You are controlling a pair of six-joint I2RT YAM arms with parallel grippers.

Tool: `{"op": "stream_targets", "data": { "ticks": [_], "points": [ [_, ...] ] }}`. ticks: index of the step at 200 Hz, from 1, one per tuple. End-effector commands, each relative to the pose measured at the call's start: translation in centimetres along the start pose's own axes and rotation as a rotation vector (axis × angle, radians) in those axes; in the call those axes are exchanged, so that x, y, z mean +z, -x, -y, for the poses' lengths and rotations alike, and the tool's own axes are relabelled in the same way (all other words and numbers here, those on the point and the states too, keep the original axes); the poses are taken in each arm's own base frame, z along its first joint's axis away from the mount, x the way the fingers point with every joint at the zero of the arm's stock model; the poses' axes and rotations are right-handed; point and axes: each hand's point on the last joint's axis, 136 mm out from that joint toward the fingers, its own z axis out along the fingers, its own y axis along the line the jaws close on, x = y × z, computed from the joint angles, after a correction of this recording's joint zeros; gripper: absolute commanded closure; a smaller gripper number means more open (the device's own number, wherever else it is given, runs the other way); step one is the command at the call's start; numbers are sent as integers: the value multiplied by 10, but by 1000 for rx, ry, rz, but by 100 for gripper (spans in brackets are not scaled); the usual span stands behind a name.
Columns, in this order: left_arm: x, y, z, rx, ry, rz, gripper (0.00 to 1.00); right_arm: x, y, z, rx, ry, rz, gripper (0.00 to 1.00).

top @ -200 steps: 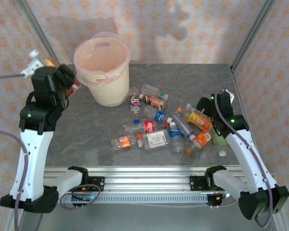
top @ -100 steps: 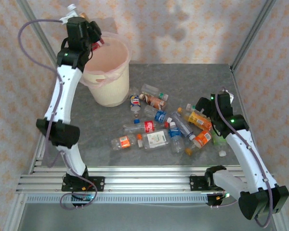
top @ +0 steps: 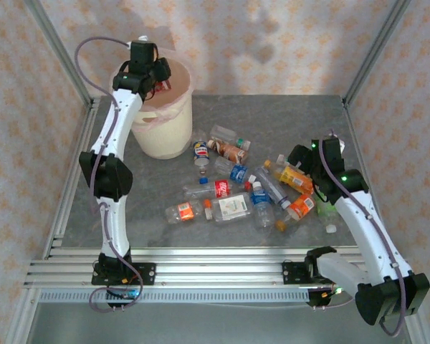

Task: Put the plastic bottles in the bin

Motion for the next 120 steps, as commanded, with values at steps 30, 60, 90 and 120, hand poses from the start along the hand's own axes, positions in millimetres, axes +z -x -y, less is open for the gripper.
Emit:
{"op": "stream_targets", "data": {
  "ticks": [30,60,90,120],
  "points": [
    [25,-56,-9,145,24,-179,70,2,-5,1,15,-11,-21,1],
    [34,-82,-21,179,57,-240,69,5,-7,1,14,-16,-32,1],
    [37,-100,-28,216,71,-286,69,6,-8,2,15,-19,-32,1],
    [33,-120,-39,262,94,-352,69,7,-9,3,15,-25,-34,1]
  ]
}}
